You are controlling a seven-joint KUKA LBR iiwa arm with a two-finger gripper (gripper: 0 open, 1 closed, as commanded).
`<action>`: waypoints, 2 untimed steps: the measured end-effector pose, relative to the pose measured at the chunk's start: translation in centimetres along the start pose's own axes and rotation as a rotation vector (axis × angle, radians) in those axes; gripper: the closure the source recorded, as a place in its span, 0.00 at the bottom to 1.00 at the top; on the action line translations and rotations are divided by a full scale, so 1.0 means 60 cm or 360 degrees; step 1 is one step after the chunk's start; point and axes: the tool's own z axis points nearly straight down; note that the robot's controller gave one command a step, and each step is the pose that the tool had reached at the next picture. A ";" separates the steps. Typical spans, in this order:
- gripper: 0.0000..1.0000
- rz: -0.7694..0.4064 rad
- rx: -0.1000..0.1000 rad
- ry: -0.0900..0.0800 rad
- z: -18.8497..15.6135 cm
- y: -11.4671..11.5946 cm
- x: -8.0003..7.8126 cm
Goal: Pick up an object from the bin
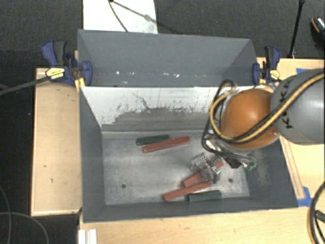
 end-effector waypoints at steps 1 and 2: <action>1.00 -0.0073 0.0006 -0.0008 -0.159 0.013 -0.002; 1.00 -0.0344 0.0001 -0.0002 -0.141 -0.051 -0.036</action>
Offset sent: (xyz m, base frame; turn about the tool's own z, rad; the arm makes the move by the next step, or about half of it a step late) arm -0.0064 0.0065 0.0911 -0.0492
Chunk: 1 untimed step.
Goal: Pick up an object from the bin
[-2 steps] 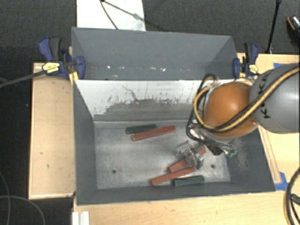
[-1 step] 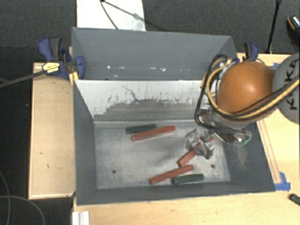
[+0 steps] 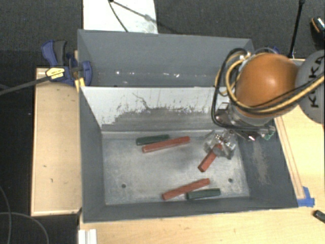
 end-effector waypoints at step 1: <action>1.00 0.0029 0.0009 -0.0007 -0.165 0.011 -0.024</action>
Offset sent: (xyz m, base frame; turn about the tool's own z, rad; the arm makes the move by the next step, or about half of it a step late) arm 0.0012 0.0142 0.0938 0.0123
